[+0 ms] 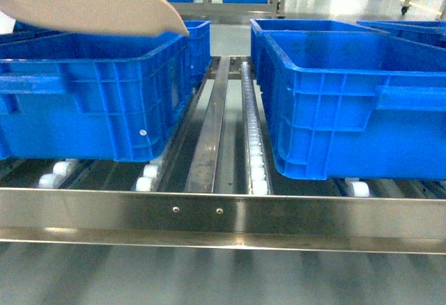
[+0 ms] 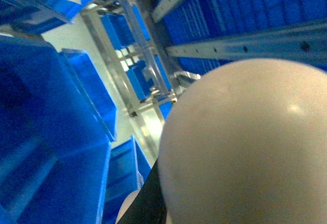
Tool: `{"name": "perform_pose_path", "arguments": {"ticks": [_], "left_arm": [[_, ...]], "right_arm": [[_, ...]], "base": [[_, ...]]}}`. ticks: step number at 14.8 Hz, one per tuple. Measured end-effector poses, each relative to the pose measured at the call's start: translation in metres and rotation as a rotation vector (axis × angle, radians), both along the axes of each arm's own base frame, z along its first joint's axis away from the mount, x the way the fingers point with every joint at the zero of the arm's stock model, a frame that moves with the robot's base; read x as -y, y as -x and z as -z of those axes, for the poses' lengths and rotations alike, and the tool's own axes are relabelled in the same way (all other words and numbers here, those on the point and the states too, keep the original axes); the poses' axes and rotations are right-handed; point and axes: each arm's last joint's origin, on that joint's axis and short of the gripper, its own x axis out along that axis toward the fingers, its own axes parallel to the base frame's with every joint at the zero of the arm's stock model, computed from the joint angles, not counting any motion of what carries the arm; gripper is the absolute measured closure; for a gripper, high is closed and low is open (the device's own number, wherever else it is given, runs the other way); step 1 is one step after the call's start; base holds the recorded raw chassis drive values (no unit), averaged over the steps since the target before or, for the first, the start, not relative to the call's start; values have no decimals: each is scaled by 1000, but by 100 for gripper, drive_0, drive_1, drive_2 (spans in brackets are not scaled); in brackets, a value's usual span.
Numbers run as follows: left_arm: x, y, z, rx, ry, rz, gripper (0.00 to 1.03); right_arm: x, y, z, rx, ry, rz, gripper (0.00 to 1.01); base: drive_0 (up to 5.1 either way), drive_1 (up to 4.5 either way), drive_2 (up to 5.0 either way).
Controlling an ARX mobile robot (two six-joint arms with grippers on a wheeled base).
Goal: Place part in tray to right shelf
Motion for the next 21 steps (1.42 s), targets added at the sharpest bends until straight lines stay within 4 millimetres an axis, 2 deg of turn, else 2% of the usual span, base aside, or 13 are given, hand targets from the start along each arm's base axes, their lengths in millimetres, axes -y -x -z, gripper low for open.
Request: {"name": "perform_pose_path", "arguments": {"ticks": [1, 2, 3, 4, 5, 6, 7, 10, 15, 17, 19, 21], "left_arm": [[-39, -15, -12, -70, 20, -151, 89], [-89, -30, -19, -126, 16, -393, 89], [-94, -58, -25, -195, -60, -519, 89], [-70, -81, -31, -219, -126, -531, 89], [-46, -94, -35, -233, -195, -496, 89], [-28, -100, -37, -251, -258, -458, 89], [-24, -100, -38, -256, -289, -459, 89], [-52, -95, -38, -295, -305, -570, 89], [-41, -92, -40, -285, -322, -515, 89], [-48, -87, -41, -279, -299, -538, 89], [-42, -61, -39, -204, -232, -496, 89], [-24, -17, -56, -2, -157, -372, 89]], "right_arm": [[0, 0, 0, -1, 0, 0, 3], [0, 0, 0, 0, 0, 0, 3], [0, 0, 0, 0, 0, 0, 3], [0, 0, 0, 0, 0, 0, 3], [0, 0, 0, 0, 0, 0, 3], [0, 0, 0, 0, 0, 0, 3], [0, 0, 0, -1, 0, 0, 3], [0, 0, 0, 0, 0, 0, 3], [0, 0, 0, -1, 0, 0, 3], [0, 0, 0, -1, 0, 0, 3], [0, 0, 0, 0, 0, 0, 3], [0, 0, 0, 0, 0, 0, 3]], "base": [[0, 0, 0], [0, 0, 0], [0, 0, 0], [0, 0, 0], [0, 0, 0], [0, 0, 0], [0, 0, 0], [0, 0, 0], [0, 0, 0], [0, 0, 0], [0, 0, 0], [0, 0, 0]]}}
